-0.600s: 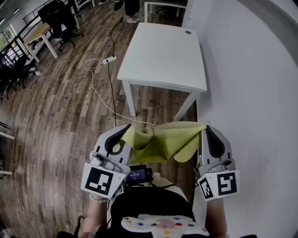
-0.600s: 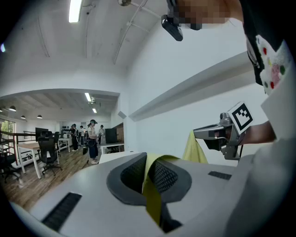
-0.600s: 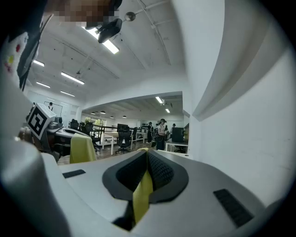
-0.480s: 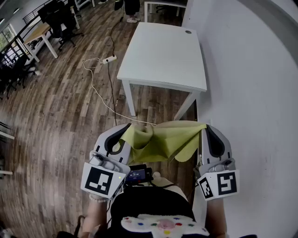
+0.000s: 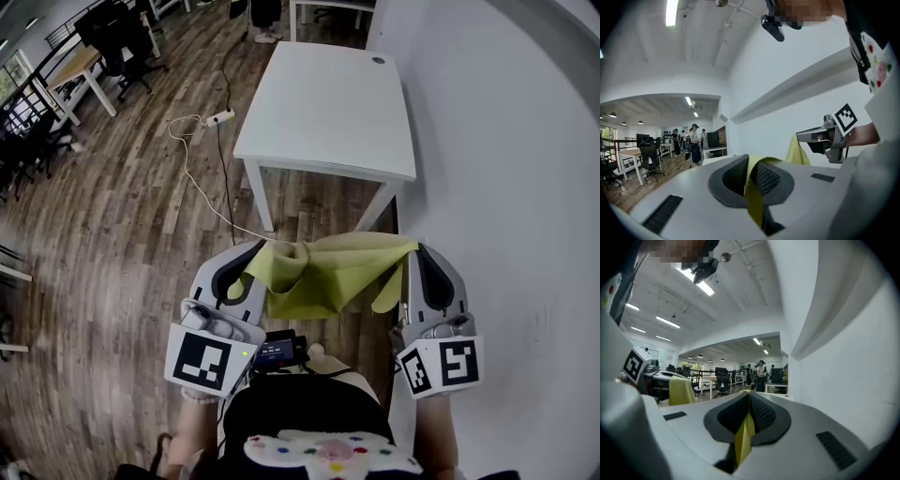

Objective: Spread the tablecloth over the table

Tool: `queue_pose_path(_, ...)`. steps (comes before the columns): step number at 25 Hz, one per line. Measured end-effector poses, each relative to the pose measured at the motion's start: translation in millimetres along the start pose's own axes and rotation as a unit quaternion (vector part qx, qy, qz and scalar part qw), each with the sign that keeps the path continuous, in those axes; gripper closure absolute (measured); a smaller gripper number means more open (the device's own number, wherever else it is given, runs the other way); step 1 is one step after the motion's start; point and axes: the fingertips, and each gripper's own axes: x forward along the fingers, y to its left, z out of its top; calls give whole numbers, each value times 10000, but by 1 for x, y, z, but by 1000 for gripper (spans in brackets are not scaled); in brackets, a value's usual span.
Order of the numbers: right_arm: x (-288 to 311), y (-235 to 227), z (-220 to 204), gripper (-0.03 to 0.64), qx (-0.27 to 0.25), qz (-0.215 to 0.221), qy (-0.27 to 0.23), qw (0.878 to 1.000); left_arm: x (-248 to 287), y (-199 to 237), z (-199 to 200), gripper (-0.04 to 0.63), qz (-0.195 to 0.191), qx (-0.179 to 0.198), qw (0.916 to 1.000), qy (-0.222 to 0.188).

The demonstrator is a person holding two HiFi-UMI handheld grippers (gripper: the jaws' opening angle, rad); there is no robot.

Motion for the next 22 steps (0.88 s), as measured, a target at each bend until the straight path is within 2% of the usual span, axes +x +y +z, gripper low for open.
queue_pose_path(4,4,-8,9,581,103,26,-185,9998,4,-1,8,581,57,3,9999,-102)
queue_pose_path(8,4,-16,25,581,-107,126,-381,9991,8,-4,22,581,166,68,9996,-235)
queue_pose_path(12,1,-24,38,581,-346,265,-534,9976,13,-8,40,581,322,298,9975,-552)
queue_pose_path(17,-6,-29,51,581,-487,440,-755,9950,13,-16,46,581,551,241,9967,-543)
queue_pose_path(22,-2,-33,50,581,-561,513,-811,9938,20,-15,48,581,586,450,9948,-697)
